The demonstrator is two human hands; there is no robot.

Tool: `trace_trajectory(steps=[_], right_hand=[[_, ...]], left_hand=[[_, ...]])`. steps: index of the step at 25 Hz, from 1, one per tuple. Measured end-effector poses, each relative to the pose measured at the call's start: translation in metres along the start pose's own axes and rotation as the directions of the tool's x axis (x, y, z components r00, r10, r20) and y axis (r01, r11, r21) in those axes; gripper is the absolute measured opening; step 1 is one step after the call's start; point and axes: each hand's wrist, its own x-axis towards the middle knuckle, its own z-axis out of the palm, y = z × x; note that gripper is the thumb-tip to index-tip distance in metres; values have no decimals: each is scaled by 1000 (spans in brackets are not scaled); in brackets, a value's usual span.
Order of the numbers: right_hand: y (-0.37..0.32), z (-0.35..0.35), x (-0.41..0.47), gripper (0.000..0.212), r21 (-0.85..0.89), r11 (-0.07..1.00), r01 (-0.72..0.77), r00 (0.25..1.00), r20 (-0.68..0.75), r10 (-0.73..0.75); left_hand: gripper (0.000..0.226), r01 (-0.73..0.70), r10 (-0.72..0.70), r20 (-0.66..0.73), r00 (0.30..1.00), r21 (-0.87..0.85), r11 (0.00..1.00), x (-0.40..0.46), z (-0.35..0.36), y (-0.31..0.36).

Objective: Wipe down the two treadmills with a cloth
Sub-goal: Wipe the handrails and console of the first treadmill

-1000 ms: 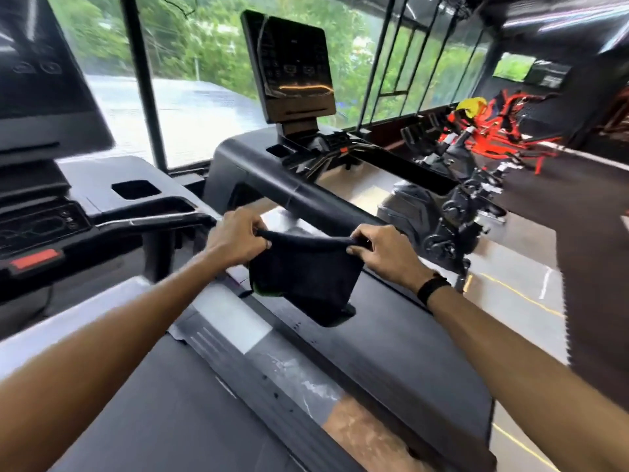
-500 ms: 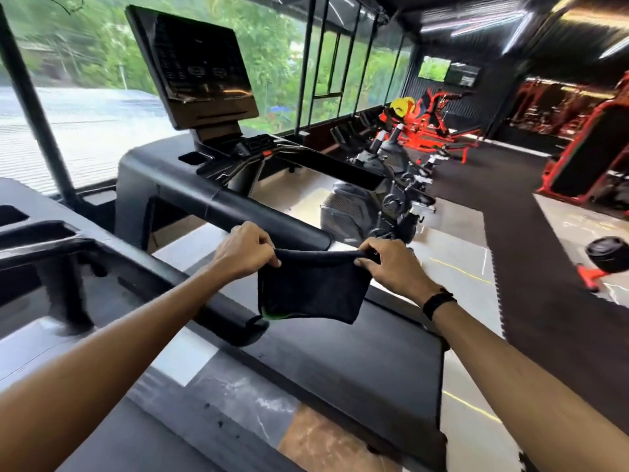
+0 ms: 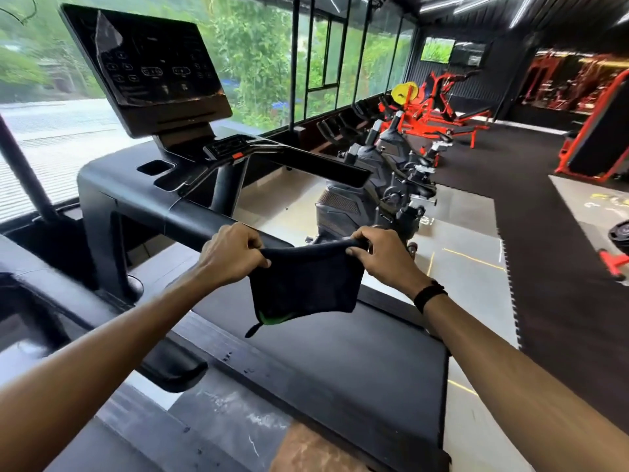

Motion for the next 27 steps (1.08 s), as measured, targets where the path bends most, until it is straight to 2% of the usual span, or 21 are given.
trace_trajectory(steps=[5,10,13,16,21,23,27], right_hand=[[38,28,56,8,-25,999,28,996,81,-26],[53,41,155,13,-61,988,139,979,159,-128],[49,58,209,11,-53,973,224,956,209,-208],[40,79,251,12,-10,958,287,944,172,-282],[32,117,308,9,117,897,426,877,193,-441],[34,130,330,8,174,870,461,837,240,-492],[51,154,373,9,308,782,542,729,291,-620]], left_hand=[[16,57,-59,-23,998,-84,995,58,26,-23],[43,121,-143,-78,987,-233,965,120,41,-52],[42,184,-221,-134,966,-245,952,141,34,-67],[38,212,-268,-225,937,-245,946,157,28,-83],[21,304,-360,-405,840,-199,932,173,24,-105],[19,348,-400,-427,811,-197,916,183,24,-113],[20,459,-530,-470,706,-266,848,199,37,-118]])
